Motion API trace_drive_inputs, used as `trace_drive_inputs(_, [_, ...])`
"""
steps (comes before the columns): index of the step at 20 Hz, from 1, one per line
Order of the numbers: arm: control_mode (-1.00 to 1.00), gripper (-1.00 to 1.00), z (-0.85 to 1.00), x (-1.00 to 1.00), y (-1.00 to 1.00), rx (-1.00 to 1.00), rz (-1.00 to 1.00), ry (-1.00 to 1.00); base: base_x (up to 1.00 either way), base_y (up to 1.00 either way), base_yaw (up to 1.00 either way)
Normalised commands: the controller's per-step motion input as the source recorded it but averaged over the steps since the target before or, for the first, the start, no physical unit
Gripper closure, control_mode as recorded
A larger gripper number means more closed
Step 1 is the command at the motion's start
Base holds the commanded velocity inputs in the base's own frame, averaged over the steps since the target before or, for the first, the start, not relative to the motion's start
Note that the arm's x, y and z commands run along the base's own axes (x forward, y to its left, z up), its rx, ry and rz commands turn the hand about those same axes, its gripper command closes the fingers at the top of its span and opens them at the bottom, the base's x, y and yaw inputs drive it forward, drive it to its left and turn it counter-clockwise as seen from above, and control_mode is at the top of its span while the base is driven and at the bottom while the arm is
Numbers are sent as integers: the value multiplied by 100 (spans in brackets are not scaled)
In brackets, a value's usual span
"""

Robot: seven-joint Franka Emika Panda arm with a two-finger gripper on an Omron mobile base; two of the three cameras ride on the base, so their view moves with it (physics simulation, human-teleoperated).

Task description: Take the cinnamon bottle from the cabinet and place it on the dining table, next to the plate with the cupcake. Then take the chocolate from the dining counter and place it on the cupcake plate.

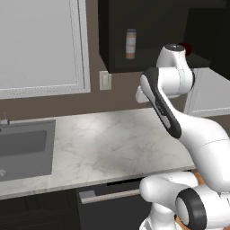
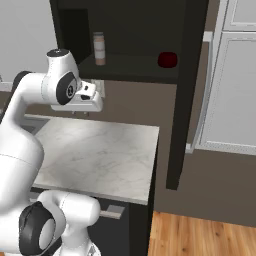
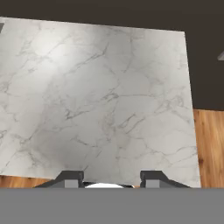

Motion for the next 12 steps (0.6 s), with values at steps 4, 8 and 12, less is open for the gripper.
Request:
trace_drive_inputs(4, [-100, -100, 0, -7, 0, 0, 0, 0, 0, 0, 0])
trace_drive_inputs(8, [-100, -100, 2, -11, -1, 1, 9, -15, 0, 0, 0])
trace_drive_inputs(12, [-100, -100, 24, -7, -8, 13, 17, -24, 0, 0, 0])
